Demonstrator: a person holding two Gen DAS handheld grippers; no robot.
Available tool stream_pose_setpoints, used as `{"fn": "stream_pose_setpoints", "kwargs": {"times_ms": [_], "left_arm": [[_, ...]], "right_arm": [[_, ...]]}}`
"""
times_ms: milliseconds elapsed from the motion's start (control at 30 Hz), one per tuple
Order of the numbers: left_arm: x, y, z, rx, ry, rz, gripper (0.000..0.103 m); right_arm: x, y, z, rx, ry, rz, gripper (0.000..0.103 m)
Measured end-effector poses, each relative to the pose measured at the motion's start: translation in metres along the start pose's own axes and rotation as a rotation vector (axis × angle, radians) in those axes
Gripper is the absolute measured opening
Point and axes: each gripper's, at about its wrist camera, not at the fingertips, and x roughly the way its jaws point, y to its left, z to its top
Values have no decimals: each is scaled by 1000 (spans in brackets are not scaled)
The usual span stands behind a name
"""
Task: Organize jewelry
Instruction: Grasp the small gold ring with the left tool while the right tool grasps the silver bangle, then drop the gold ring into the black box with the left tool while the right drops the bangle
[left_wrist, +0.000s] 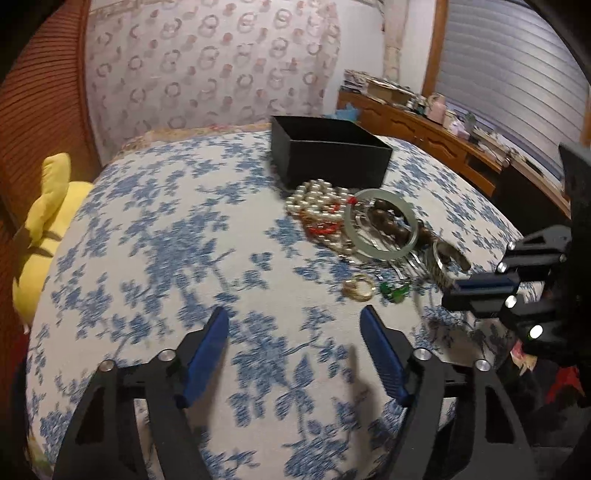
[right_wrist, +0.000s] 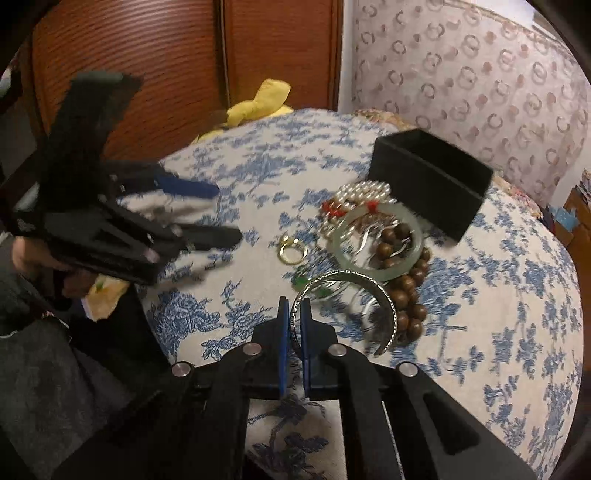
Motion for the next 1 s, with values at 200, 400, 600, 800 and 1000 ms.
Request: {"fn": "stream_pose_setpoints", "kwargs": {"times_ms": [200,400,600,800,1000], "left_arm": [[16,-18,8,61,32,-63,48],[28,-34,17,129,50,-54,30],[34,-38,24,146,63,-71,26],[36,-42,24,174,59,-60,24],[29,-32,30,135,30,-68,9]], "right_arm": [[-22,-9,4,17,-55,-18,7],[-32,-23,5,44,-80,-46,7],[-38,-31,4,62,-88,-68,7],[-39,-37,6,69,-90,-80,7],[-39,-45,18,63,-110,-83,7]]}}
